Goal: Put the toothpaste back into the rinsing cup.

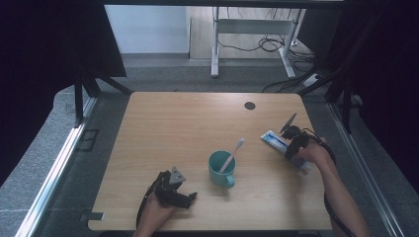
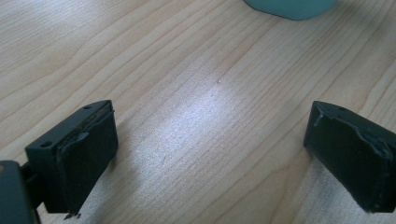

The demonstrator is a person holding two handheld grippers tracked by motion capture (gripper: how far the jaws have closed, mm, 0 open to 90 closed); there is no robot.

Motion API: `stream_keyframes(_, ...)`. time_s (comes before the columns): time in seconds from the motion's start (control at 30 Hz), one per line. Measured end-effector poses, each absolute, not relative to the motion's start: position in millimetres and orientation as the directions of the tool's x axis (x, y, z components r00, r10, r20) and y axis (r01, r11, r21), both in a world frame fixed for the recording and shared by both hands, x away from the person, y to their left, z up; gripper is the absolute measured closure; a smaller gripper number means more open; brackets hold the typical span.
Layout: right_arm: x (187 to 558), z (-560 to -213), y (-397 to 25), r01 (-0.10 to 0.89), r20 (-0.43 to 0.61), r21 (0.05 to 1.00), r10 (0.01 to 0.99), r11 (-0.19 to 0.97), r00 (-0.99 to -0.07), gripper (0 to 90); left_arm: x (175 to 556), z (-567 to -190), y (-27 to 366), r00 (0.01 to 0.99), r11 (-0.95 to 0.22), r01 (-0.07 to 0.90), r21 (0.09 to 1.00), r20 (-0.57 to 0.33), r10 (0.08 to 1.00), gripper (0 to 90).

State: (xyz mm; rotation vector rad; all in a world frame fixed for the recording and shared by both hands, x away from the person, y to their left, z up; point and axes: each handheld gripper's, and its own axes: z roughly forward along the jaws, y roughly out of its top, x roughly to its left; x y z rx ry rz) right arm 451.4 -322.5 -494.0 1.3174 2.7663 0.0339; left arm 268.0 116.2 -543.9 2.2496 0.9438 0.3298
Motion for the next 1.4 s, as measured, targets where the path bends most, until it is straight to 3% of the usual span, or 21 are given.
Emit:
stream_keyframes(0.23,448.6,-490.0,-323.9,0.783,-0.072,0.082,0.788,0.616,-0.612,69.9,268.0,-543.9,116.3,0.707,-0.517,0.538,0.665,-0.023,0.707,3.1)
stream_keyframes(0.57,439.7,-484.9,-319.1,0.77,-0.073,0.119,0.779,0.627,-0.623,71.6,268.0,-543.9,116.3,0.707,-0.516,0.539,0.666,-0.023,0.707,3.1)
stream_keyframes(1.4,395.9,-455.5,-325.8,0.696,-0.025,0.385,0.761,0.605,-0.648,72.3,267.9,-543.9,116.2,0.706,-0.515,0.54,0.666,-0.024,0.708,3.1)
